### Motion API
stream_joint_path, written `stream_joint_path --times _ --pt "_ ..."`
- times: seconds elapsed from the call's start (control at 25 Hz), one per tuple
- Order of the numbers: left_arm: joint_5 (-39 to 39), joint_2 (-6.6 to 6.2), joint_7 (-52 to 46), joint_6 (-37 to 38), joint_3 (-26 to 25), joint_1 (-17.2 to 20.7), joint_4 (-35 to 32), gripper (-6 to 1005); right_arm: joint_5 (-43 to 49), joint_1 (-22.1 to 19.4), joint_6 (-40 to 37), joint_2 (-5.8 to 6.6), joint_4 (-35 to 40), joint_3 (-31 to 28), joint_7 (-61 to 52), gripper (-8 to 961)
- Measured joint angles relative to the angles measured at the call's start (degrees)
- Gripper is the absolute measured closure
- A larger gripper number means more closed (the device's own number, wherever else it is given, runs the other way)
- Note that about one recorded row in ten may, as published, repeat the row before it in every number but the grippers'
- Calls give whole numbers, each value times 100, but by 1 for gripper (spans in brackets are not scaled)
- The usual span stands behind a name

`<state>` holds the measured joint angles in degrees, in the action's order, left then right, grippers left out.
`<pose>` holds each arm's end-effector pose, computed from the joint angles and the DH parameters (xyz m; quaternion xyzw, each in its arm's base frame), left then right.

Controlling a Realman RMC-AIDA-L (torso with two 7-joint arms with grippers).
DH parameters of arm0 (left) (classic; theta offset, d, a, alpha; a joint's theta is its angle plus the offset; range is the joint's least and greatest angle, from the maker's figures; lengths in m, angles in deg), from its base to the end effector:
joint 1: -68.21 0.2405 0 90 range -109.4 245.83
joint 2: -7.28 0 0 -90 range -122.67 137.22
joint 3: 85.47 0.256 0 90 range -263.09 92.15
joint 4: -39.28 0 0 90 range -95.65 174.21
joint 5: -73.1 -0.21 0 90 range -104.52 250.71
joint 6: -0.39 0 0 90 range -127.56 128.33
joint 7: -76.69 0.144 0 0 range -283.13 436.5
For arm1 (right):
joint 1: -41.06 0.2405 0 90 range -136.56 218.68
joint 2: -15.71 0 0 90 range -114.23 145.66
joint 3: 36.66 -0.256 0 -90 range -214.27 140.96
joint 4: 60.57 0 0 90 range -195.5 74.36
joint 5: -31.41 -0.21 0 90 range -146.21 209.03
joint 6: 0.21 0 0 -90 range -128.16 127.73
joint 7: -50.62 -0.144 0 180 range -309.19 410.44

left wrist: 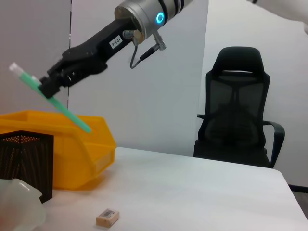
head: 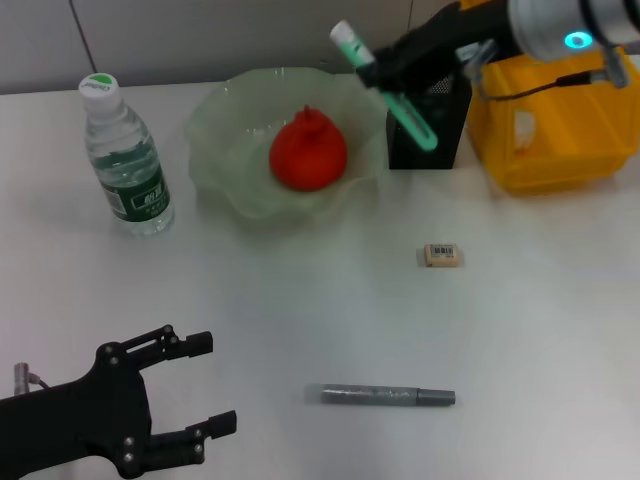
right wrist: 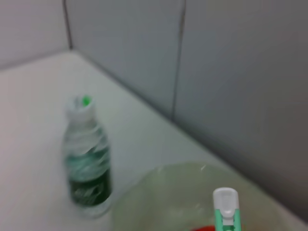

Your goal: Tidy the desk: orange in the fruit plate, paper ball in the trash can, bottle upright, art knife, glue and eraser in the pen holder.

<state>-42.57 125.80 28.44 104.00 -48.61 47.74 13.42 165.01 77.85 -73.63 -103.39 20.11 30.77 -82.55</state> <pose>-0.2971 0.2329 -0.0209 -0.9412 -0.0871 -0.3137 0.0907 0.1206 0.4060 0.0478 -0.9351 0.2148 0.0584 0.2757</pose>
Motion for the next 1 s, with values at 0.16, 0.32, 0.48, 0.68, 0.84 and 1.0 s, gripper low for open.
stream_joint_path --times 0.16,0.32,0.48,0.68,0.84,1.0 --pt "21 2 0 0 -5 -23 98 188 -327 -8 190 1 -405 -568 603 788" --pt "70 4 -9 -1 -4 -36 129 188 -490 43 577 2 -931 -1064 1348 788" --pt "81 4 -37 -4 -4 -47 140 188 -771 35 992 17 -1283 -1275 1957 787" --pt "138 4 -52 -11 -11 -74 203 188 -1285 204 1362 145 -1945 -1433 2608 787" --pt "161 4 -25 -65 -12 -89 252 188 -1489 434 1759 204 -2524 -1440 3047 787" --pt "200 4 -10 -82 -12 -97 268 188 -1718 710 2240 228 -3261 -1444 3655 788"
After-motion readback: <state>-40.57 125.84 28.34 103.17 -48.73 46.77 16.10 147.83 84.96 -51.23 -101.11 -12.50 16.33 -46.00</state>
